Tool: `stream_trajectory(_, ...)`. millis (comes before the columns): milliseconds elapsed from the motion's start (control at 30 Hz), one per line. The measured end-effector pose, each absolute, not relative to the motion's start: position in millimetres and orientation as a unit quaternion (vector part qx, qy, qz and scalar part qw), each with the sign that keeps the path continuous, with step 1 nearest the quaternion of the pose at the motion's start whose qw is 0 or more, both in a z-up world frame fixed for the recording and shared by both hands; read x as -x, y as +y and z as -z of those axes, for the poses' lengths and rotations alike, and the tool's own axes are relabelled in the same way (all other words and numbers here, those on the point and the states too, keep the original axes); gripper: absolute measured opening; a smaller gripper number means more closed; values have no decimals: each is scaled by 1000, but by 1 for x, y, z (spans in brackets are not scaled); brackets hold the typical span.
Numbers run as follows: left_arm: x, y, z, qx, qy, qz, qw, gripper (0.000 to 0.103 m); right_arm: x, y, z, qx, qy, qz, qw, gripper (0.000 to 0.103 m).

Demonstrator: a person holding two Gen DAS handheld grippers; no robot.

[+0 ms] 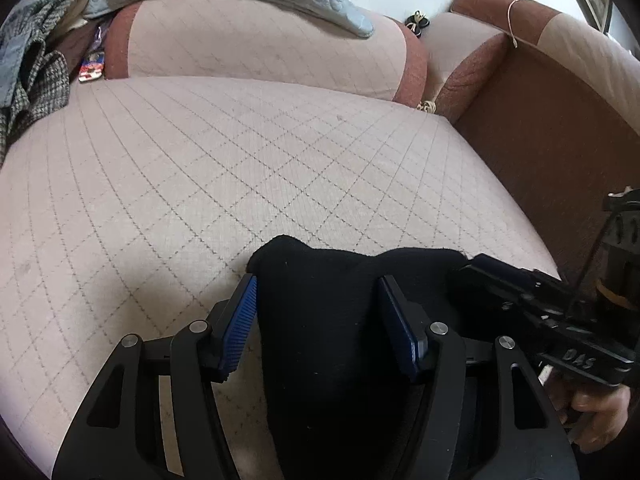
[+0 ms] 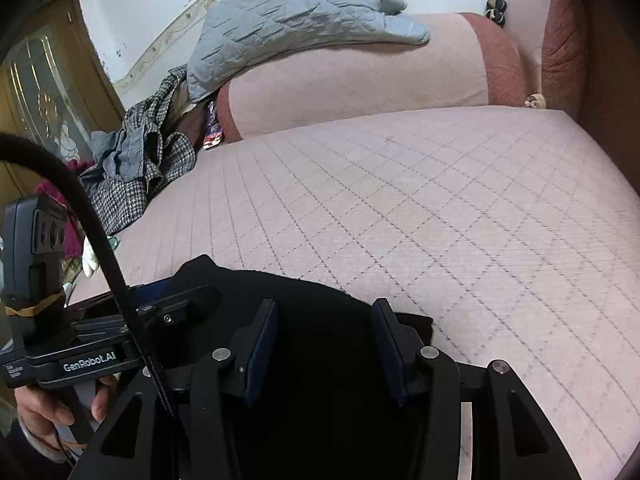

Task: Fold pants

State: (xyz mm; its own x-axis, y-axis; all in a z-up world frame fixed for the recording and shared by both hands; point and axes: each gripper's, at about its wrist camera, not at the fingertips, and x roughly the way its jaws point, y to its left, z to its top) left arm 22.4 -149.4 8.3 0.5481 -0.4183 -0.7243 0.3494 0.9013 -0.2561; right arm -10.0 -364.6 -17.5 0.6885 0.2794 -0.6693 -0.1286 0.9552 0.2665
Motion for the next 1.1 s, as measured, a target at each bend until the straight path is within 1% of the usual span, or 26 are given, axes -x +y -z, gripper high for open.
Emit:
stream_trajectory(133, -8, -149, -21, 28, 401, 208, 892, 61, 32, -366, -3, -107, 355, -122, 921, 46)
stream_trajectory(300, 6, -145, -32, 24, 388, 205, 898, 61, 57, -353, -13, -83, 353, -135, 922, 46)
stream_trajectory(600, 28, -140, -38, 23, 382, 196, 903, 61, 81, -347, -1, -90, 366, -125, 918, 46)
stream_trajectory(900, 44, -149, -24, 8, 395, 194, 898, 61, 90, -353, 13, -95, 380, -109, 914, 46)
stream_trajectory(1100, 43, -157, -11, -18, 400, 196, 895, 61, 93, -360, 23, -120, 377, -104, 913, 46)
